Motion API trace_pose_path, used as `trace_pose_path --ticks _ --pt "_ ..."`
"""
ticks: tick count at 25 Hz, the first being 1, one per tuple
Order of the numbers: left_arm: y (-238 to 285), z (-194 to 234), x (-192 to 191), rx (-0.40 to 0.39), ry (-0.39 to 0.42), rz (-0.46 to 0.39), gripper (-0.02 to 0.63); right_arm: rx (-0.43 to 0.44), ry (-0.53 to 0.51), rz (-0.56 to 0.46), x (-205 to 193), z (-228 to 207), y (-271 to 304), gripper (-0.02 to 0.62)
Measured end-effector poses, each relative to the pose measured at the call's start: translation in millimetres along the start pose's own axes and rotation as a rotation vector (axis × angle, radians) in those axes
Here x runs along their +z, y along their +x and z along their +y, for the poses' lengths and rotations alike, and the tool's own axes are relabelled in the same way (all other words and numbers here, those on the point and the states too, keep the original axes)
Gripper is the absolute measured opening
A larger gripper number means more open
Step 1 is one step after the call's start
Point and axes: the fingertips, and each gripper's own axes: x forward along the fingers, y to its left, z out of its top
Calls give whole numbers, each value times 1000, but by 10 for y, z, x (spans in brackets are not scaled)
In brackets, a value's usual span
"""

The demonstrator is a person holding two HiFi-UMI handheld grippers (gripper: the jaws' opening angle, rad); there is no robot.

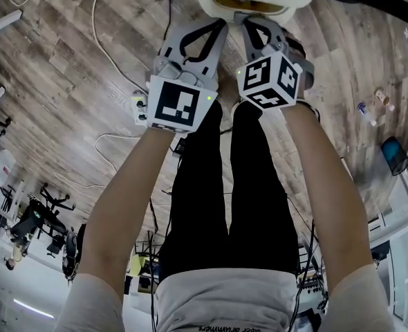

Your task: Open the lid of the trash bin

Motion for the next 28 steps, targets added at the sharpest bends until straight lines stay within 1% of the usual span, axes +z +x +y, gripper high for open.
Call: trace_pose_path --ticks 3,11,15,17,20,23,25,28 --pt "-79 -8 50 4 -1 -1 20 4 40 2 48 -40 -61 6" --pt "-306 13 398 17 -3 -19 20 -17 128 -110 330 -178 -615 8" --pt "-412 19 659 26 -4 -46 20 -39 172 -168 520 -297 -953 8" --pt "-484 17 812 34 -26 -63 20 -50 199 -193 625 -363 -1126 8" --pt "-619 38 1070 58 -81 -98 20 -67 226 -236 794 -469 -1381 8" --pt "-790 55 1343 83 -124 -134 20 -69 258 -289 978 -547 -1659 8" --pt "-897 54 1518 96 -107 -145 20 -73 279 -321 1096 -605 -1852 8" --pt "-1068 28 1782 99 -53 -150 20 -87 301 -361 1263 -694 -2157 8"
